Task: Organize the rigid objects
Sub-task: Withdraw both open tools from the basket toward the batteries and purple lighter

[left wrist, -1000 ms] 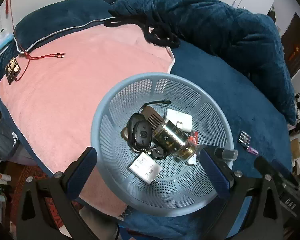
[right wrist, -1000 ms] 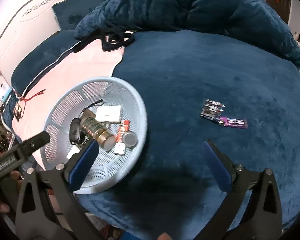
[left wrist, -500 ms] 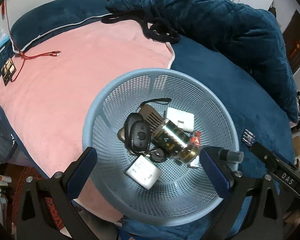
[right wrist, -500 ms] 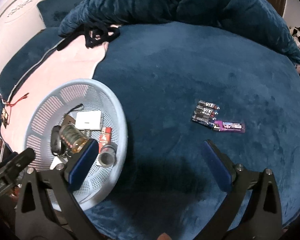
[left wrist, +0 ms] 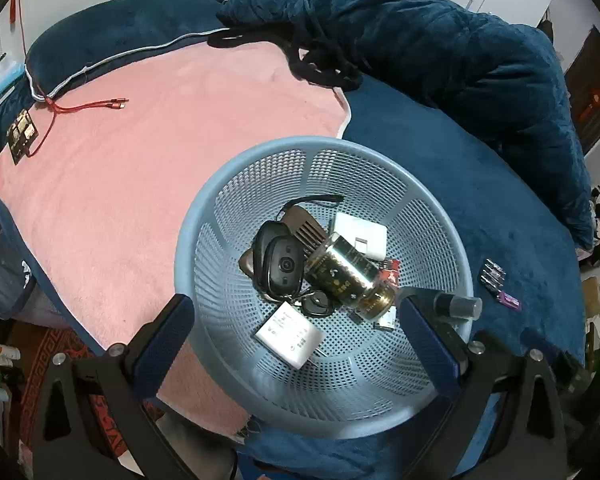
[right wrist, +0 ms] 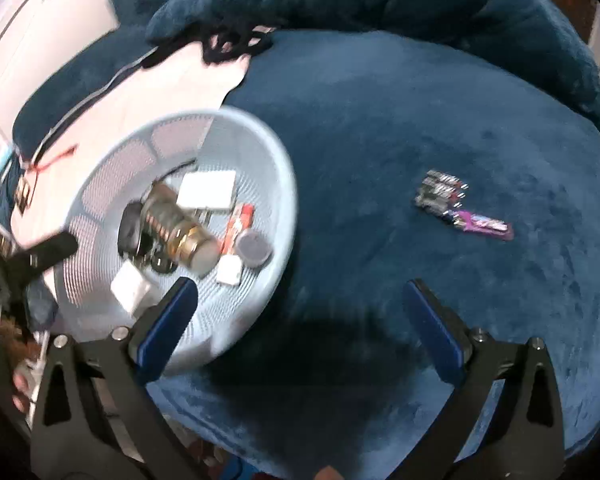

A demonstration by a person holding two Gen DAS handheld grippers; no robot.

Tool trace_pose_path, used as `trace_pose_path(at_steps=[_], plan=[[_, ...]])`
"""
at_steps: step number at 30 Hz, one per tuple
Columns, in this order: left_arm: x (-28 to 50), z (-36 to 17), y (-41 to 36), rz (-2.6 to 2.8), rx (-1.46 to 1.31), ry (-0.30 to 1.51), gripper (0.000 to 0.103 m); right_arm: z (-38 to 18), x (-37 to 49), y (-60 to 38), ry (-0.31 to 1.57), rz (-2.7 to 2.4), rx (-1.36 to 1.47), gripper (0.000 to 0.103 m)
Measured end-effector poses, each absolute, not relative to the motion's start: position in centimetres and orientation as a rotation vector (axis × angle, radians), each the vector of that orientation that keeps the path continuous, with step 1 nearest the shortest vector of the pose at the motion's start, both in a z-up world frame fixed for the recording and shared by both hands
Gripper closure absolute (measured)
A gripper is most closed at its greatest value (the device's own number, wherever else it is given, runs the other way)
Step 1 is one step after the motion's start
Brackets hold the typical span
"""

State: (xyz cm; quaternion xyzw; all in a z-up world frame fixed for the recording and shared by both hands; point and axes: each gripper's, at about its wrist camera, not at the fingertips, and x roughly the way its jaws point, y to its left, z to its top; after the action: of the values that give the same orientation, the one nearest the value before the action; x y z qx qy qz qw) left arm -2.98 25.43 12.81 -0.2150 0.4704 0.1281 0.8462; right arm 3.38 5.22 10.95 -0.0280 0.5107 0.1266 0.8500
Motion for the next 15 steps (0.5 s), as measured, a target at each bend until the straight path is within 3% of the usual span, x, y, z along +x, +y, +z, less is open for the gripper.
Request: trace_pose_path(at_steps=[15], plan=[[-2.2,11.5,25.8,0.31,-0.4,1.017,0.0,9.3,7.8,4.1,1.113,0.202,-0.05,0.0]])
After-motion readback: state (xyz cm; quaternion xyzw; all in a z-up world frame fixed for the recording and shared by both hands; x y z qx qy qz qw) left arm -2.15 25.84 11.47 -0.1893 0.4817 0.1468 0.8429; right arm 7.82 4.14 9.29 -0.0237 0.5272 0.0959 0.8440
